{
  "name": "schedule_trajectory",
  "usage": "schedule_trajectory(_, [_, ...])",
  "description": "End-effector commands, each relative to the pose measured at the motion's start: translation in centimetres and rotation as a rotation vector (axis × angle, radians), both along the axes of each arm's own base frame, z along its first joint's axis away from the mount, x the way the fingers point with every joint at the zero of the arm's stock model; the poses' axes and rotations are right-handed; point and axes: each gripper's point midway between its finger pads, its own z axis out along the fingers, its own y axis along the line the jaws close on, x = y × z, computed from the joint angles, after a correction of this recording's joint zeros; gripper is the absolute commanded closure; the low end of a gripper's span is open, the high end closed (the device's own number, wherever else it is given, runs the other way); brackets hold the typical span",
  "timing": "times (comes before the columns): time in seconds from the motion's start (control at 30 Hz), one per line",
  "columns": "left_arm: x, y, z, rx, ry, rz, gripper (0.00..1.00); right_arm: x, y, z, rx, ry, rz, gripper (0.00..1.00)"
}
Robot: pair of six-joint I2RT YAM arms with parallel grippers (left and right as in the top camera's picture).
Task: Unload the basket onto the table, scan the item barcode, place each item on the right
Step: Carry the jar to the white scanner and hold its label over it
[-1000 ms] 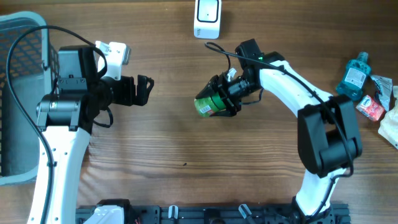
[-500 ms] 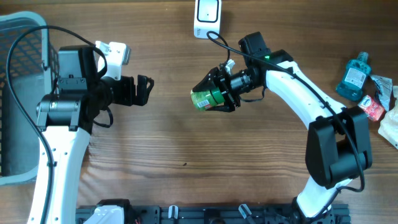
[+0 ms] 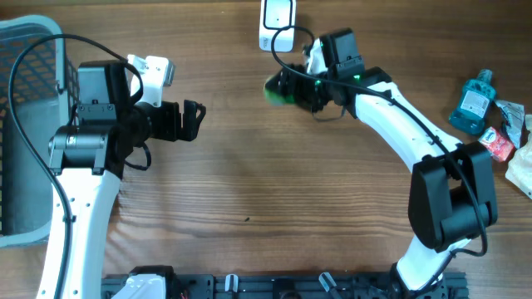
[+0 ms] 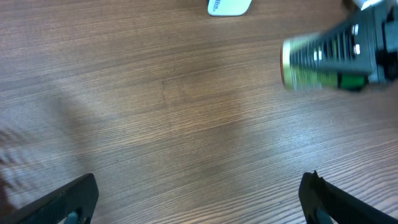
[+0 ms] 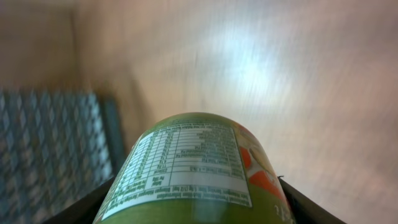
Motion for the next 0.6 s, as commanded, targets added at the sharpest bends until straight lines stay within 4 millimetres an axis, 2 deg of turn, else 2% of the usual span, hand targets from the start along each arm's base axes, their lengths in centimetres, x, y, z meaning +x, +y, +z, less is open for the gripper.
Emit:
schedule_trajectory(0.0, [0.2, -0.1, 0.6, -0.016, -0.011, -0.005, 0.00, 4.2, -2.1, 2.7, -0.156, -0.251, -0.143, 0.43])
schedule_trajectory(0.17, [0.2, -0.1, 0.6, -0.016, -0.011, -0.005, 0.00, 8.0, -2.7, 5.7, -0.231, -0.479, -0.313, 0.43])
schedule_trajectory(0.23, [0.2, -0.1, 0.6, -0.016, -0.011, -0.005, 0.00, 9.3, -3.0, 6.2, -0.253, -0.544, -0.383, 0.42])
schedule_trajectory(0.3, [0.2, -0.1, 0.6, -0.016, -0.011, -0.005, 0.00, 10.5, -3.3, 6.1, -0.261, -0.589, -0.435, 0.42])
schedule_trajectory(0.43, [0.2, -0.1, 0.6, -0.016, -0.011, -0.005, 0.00, 13.1, -3.9, 4.1, -0.270, -0.661, -0.532, 0.42])
schedule_trajectory(0.5, [0.2, -0.1, 0.6, -0.016, -0.011, -0.005, 0.00, 13.9, -3.9, 3.2, -0.269, -0.690, -0.555, 0.39])
schedule_trajectory(0.57, [0.2, -0.1, 0.6, -0.016, -0.011, -0.005, 0.00, 14.7, -3.6, 3.1, -0.282, -0.767, -0.536, 0.37])
